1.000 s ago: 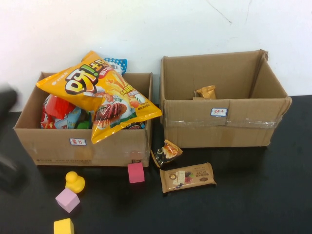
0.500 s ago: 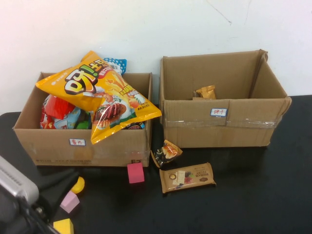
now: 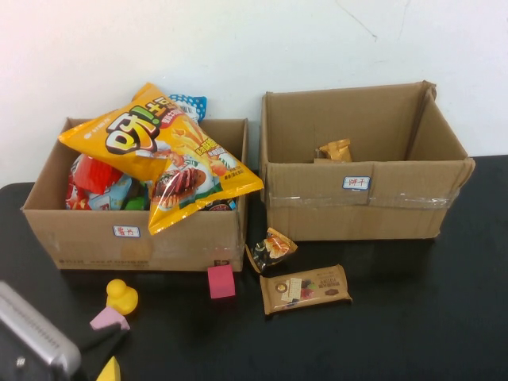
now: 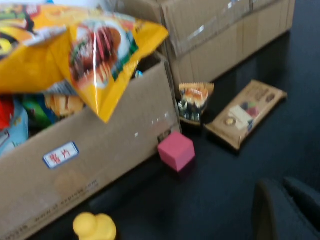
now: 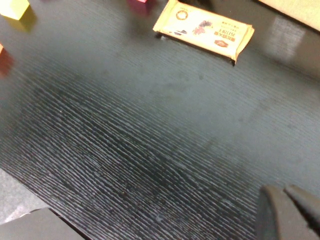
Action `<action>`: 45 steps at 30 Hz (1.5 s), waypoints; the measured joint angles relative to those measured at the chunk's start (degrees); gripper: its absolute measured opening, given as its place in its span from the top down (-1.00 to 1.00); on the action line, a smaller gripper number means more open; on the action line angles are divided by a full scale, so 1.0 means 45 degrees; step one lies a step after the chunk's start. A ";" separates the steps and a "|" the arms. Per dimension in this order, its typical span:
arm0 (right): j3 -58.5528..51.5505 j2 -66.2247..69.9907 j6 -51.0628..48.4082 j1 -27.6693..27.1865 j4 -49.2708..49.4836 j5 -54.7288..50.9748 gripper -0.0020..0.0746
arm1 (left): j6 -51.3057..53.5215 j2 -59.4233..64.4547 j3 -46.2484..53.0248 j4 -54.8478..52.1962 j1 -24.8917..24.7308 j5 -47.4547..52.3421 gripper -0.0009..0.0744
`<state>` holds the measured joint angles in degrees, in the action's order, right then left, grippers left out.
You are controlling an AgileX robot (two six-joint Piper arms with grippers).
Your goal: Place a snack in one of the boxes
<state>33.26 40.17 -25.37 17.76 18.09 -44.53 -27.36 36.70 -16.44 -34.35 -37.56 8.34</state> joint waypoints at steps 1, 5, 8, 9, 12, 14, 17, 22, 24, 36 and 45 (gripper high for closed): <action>0.0000 0.0000 -0.0017 0.0000 0.0012 0.0000 0.95 | 0.0000 -0.0173 0.0162 -0.0021 0.0000 0.0000 0.98; 0.0000 0.0000 0.0005 0.0000 0.0041 -0.0024 0.95 | -0.0062 -0.1584 0.1013 -0.0021 0.0621 -0.0088 0.98; 0.0000 0.0000 0.0005 0.0000 0.0062 -0.0024 0.95 | -0.0919 -0.3108 0.1964 0.0054 0.1997 -0.0551 0.98; 0.0000 0.0000 0.0005 0.0000 0.0071 -0.0024 0.95 | -0.1217 -0.3708 0.2236 0.0054 0.2423 -0.0784 0.98; 0.0000 0.0000 0.0005 0.0000 0.0091 -0.0042 0.95 | -0.2140 -0.5566 0.3182 0.0054 0.4152 -0.1733 0.98; 0.0000 0.0000 0.0005 0.0000 0.0099 -0.0042 0.95 | -0.2676 -0.6602 0.3661 0.0054 0.5204 -0.2337 0.98; 0.0000 0.0000 0.0005 0.0000 0.0099 -0.0042 0.95 | -0.3600 -0.7807 0.3973 0.0054 0.6626 -0.2724 0.98; 0.0000 0.0000 0.0005 0.0000 0.0128 -0.0042 0.95 | -0.4887 -0.8266 0.3981 0.0569 0.8195 -0.2723 0.98; 0.0000 0.0000 0.0005 0.0000 0.0128 -0.0042 0.95 | -0.4398 -0.8266 0.3981 0.1586 0.8516 -0.2356 0.98; 0.0000 0.0000 0.0005 0.0000 0.0149 -0.0042 0.95 | 0.3287 -0.8266 0.3981 0.6625 0.8634 0.1085 0.98; 0.0000 0.0000 0.0005 0.0000 0.0157 -0.0042 0.95 | 0.4198 -0.8266 0.3935 0.6987 0.8029 0.2293 0.98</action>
<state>33.26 40.17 -25.35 17.76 18.79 -44.72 -8.47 -0.50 1.27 -2.91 -1.43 18.66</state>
